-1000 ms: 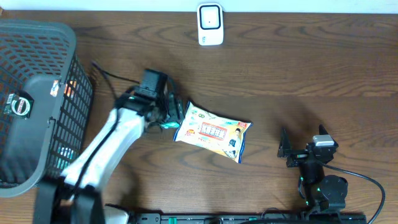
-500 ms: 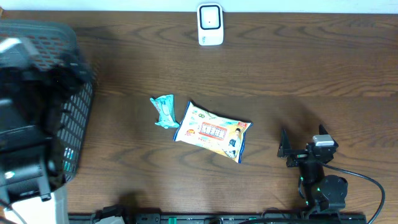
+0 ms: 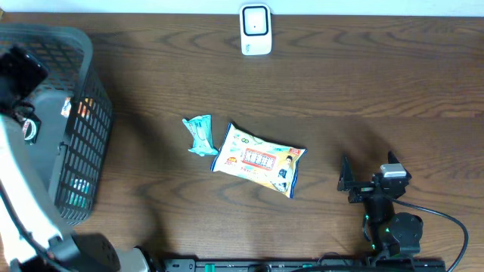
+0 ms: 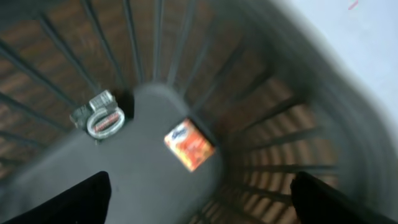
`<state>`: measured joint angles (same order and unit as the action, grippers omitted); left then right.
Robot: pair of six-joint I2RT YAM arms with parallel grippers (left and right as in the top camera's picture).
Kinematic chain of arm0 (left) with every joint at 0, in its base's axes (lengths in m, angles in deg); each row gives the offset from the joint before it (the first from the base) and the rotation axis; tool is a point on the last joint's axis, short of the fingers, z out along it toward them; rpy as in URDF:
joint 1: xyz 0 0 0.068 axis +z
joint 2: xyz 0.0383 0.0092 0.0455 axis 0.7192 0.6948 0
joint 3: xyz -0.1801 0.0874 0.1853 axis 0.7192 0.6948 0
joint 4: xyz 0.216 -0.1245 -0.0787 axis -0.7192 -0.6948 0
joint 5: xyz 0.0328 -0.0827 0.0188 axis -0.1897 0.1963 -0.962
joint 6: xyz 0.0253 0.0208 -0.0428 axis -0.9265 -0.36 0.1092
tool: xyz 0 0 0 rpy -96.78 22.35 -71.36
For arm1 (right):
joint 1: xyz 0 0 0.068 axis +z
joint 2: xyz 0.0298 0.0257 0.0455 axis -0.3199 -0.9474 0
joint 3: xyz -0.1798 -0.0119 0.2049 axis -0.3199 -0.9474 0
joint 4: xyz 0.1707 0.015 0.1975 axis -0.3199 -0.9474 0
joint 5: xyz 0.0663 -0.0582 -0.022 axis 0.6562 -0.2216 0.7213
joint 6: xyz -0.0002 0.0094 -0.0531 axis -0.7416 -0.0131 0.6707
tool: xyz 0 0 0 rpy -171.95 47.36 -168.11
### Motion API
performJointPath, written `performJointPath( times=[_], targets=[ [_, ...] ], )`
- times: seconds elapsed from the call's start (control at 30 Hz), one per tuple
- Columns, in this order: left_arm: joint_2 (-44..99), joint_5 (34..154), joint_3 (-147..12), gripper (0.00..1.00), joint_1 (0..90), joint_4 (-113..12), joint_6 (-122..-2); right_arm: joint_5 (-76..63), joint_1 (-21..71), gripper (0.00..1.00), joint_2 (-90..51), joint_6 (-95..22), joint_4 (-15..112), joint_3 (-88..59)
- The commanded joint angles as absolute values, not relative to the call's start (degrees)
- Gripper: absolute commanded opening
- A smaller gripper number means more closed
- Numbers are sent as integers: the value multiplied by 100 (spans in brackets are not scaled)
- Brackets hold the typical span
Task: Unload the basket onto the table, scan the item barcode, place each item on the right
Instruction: 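Reach into the basket and grasp the orange Kleenex pack with left gripper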
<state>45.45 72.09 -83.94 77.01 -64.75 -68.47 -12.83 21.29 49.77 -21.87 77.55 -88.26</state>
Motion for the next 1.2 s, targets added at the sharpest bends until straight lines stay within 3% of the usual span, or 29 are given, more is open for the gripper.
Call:
performJointPath(
  times=[0.0,0.3,0.9,1.17],
  targets=[
    [5031,7235,-8486,83,7723,-6578,-6961,-1300,2094,99,4966,-2246,7731,-8830],
    [6119,7235,-8407,72,7727,-6661,-6887,-1300,2094,99,4966,-2248,7734,-8830],
    [7175,7237,-8073,72,7730,-6114,-6701,-1300,2094,99,4966,-2248,7731,-8830],
    [7223,7508,-7386,72,7725,-5043,-6725,-1300,2094,99,4966,-2248,7731,-8830]
  ],
)
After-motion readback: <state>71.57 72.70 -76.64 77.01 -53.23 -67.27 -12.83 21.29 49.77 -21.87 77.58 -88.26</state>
